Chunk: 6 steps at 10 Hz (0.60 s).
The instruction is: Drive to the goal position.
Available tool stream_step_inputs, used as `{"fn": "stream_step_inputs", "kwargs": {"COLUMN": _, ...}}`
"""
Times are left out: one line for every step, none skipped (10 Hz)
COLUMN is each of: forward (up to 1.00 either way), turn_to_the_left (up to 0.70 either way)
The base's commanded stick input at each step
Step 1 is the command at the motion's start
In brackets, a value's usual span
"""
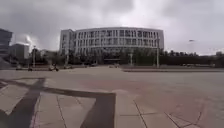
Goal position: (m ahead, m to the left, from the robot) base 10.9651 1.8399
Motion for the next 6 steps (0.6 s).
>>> {"fn": "stream_step_inputs", "kwargs": {"forward": 0.85, "turn_to_the_left": 0.22}}
{"fn": "stream_step_inputs", "kwargs": {"forward": 0.85, "turn_to_the_left": 0.19}}
{"fn": "stream_step_inputs", "kwargs": {"forward": 0.85, "turn_to_the_left": 0.15}}
{"fn": "stream_step_inputs", "kwargs": {"forward": 0.85, "turn_to_the_left": 0.16}}
{"fn": "stream_step_inputs", "kwargs": {"forward": 0.85, "turn_to_the_left": 0.14}}
{"fn": "stream_step_inputs", "kwargs": {"forward": 0.85, "turn_to_the_left": 0.10}}
